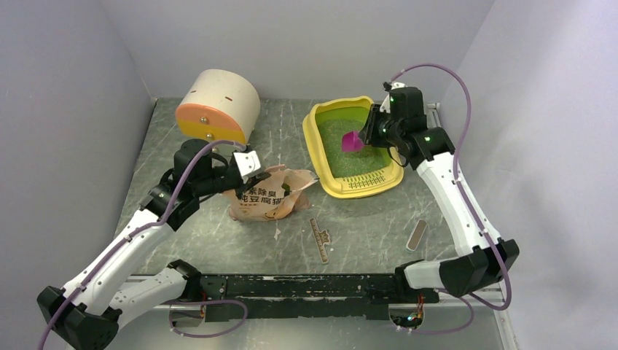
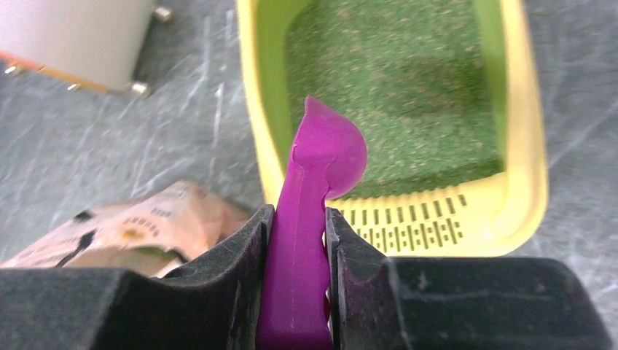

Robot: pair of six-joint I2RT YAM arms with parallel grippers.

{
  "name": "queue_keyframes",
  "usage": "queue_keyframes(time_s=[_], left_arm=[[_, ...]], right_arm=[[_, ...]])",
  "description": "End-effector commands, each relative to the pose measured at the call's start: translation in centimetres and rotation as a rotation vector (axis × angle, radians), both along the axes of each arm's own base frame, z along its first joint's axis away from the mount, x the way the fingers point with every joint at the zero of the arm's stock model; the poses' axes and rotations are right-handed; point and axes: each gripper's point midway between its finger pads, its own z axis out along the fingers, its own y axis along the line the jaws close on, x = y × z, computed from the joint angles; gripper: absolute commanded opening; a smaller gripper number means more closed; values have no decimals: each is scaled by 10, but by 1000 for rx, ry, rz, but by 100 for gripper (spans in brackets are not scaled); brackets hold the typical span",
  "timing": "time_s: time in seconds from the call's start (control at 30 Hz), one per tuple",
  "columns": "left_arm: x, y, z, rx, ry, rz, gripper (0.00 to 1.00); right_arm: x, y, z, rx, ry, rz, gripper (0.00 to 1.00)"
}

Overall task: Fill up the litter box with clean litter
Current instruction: 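Pour the cat litter into the litter box, then scoop the cat litter from the cat litter bag.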

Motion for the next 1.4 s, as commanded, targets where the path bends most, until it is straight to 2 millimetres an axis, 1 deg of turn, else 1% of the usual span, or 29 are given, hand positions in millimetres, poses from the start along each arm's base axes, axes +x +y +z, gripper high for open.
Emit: queue_keyframes(time_s=[0.0, 0.17, 0.33, 0.43, 0.57, 0.63, 0.73, 0.83, 1.03, 1.1, 1.2, 1.37], left_arm=[[1, -1, 8, 1, -6, -9, 5], [1, 1, 4, 2, -8, 3, 5], [7, 4, 8, -4, -23, 41, 5], [12, 4, 9, -10, -18, 65, 5], [17, 3, 7, -11, -8, 81, 5], [20, 4, 6, -10, -2, 95, 5], [20, 1, 4, -11, 3, 78, 5], [20, -1, 4, -18, 7, 72, 5], [18, -3, 4, -19, 6, 57, 5], [16, -4, 3, -15, 11, 41, 5], [14, -5, 1, -9, 16, 26, 5], [13, -6, -2, 1, 27, 18, 5]], right_arm=[[-33, 31, 13, 145, 33, 172, 0], [-59, 55, 49, 288, -5, 299, 0], [-73, 55, 66, 308, -1, 325, 0], [-86, 60, 66, 328, 35, 370, 0], [-96, 64, 67, 369, 45, 398, 0], [-104, 70, 68, 400, 62, 441, 0], [-111, 79, 67, 442, 87, 499, 0], [-111, 83, 59, 459, 106, 515, 0], [-101, 89, 25, 436, 202, 528, 0], [-93, 91, 16, 421, 211, 506, 0], [-88, 103, 7, 425, 230, 536, 0], [-81, 131, -13, 391, 274, 570, 0]])
